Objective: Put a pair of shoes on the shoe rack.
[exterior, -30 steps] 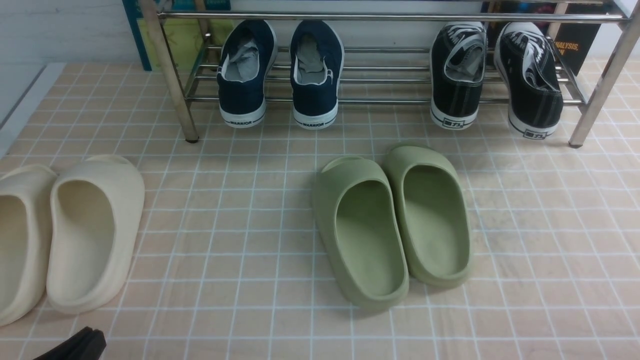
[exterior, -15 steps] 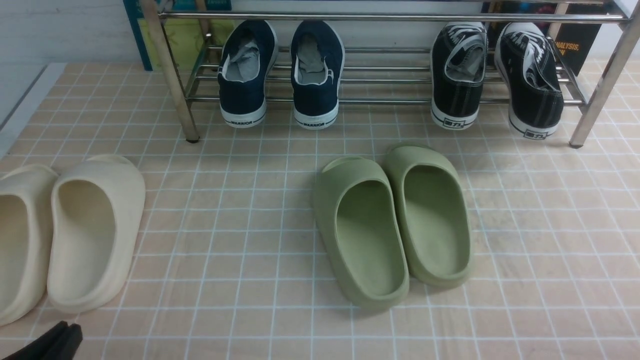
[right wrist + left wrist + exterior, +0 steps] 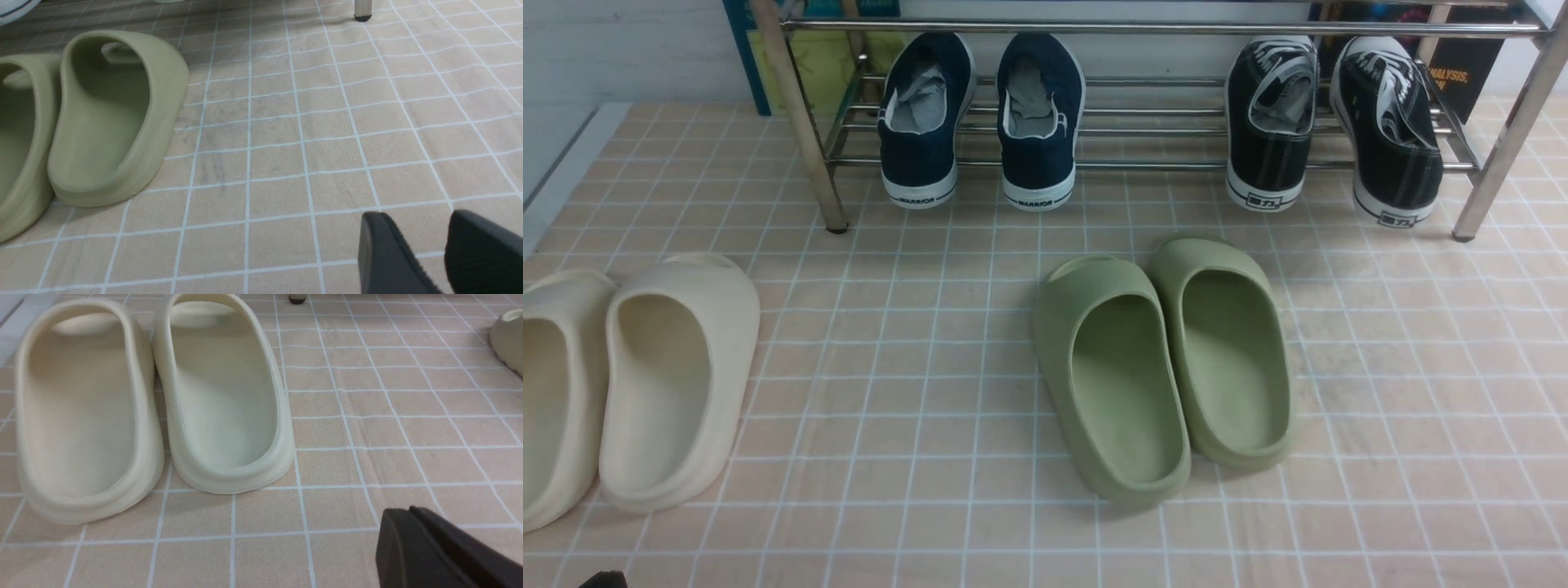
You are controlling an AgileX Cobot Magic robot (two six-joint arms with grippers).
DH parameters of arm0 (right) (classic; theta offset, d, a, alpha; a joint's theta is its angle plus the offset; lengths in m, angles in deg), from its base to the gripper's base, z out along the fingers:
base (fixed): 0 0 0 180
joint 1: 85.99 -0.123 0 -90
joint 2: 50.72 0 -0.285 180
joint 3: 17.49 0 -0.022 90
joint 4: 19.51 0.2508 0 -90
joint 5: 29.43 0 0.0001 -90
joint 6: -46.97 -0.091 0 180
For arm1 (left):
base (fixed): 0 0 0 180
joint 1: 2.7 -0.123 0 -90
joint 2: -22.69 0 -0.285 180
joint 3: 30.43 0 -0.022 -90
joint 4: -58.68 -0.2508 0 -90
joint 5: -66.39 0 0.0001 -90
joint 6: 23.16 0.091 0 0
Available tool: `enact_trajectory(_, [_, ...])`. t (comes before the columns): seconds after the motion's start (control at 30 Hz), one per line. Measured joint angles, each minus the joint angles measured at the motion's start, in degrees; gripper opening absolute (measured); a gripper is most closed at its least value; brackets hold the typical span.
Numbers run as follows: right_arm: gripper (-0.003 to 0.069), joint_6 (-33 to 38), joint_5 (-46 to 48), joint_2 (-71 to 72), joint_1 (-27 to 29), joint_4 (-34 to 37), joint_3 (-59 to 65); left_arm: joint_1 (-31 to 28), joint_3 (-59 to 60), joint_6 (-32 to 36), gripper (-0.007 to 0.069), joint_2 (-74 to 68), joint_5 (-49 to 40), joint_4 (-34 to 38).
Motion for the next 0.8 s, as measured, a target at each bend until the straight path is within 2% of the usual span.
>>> enact_trajectory(0.17, [0.0239, 0.0, 0.0, 0.0, 0.0, 0.0, 0.0, 0.0, 0.0, 2.3, 0.0005, 0.0, -0.3, 0.4])
enact_trajectory(0.8, [0.0239, 0.0, 0.0, 0.0, 0.0, 0.0, 0.0, 0.0, -0.1, 2.4, 0.0013, 0.0, -0.7, 1.9])
